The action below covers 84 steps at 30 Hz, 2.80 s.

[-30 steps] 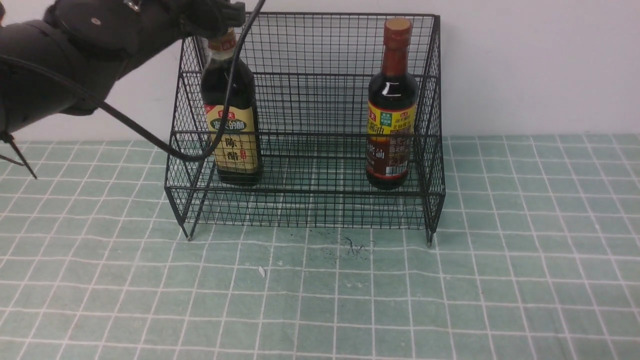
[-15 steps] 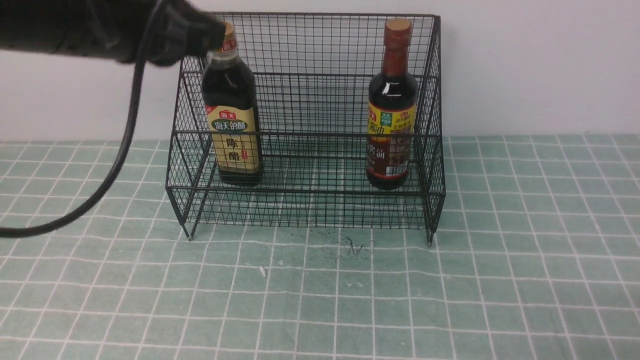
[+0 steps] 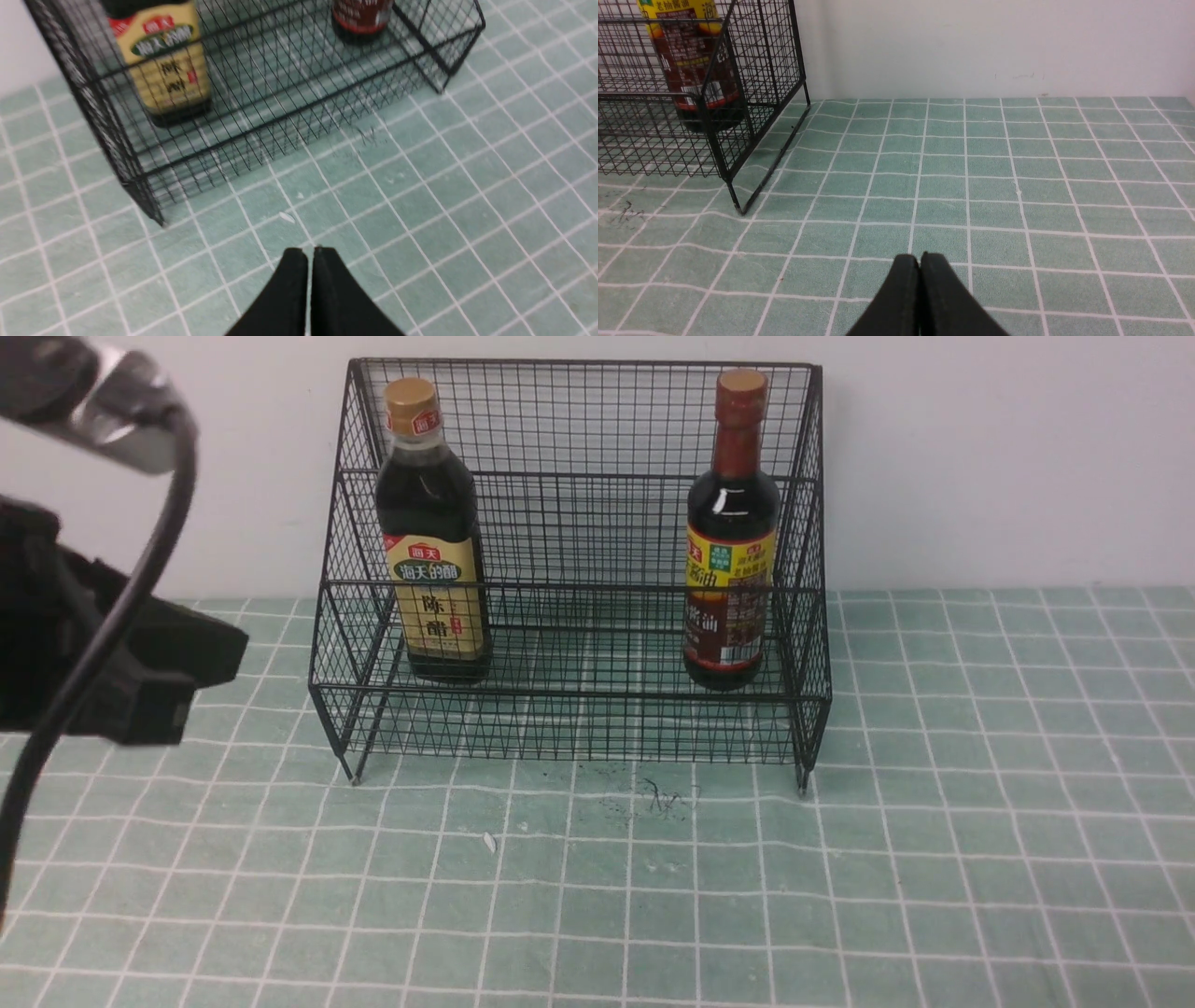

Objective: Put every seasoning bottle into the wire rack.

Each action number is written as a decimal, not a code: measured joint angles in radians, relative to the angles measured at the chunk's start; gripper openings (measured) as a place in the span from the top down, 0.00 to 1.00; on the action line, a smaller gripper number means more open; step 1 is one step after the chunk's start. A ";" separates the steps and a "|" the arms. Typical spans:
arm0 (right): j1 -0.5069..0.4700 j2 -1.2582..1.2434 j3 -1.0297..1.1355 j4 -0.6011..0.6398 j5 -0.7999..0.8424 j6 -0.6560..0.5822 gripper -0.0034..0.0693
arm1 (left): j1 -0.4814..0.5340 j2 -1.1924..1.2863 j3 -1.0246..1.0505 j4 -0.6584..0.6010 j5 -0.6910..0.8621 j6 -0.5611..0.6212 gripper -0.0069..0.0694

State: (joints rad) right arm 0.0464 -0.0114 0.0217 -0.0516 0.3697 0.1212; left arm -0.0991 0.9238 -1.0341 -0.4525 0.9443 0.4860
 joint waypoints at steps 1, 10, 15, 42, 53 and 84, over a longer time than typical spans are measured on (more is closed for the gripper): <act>0.000 0.000 0.000 0.000 0.000 0.000 0.97 | 0.000 -0.035 0.027 0.000 -0.010 0.000 0.92; 0.000 0.000 0.000 0.000 0.000 0.001 0.97 | 0.000 -0.218 0.097 -0.004 0.058 -0.001 0.92; 0.000 0.000 0.000 0.000 0.000 0.001 0.97 | 0.000 -0.286 0.097 0.001 0.044 -0.001 0.92; 0.000 0.000 0.000 0.000 0.000 0.001 0.97 | 0.000 -0.902 1.038 0.517 -0.605 -0.518 0.92; 0.000 0.000 0.000 0.000 0.001 0.005 0.97 | 0.000 -0.935 1.060 0.521 -0.560 -0.515 0.92; 0.000 0.000 0.000 -0.001 0.001 0.005 0.97 | 0.000 -0.935 1.060 0.524 -0.560 -0.514 0.92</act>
State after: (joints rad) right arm 0.0464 -0.0114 0.0217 -0.0524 0.3706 0.1265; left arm -0.0991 -0.0116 0.0262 0.0713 0.3840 -0.0280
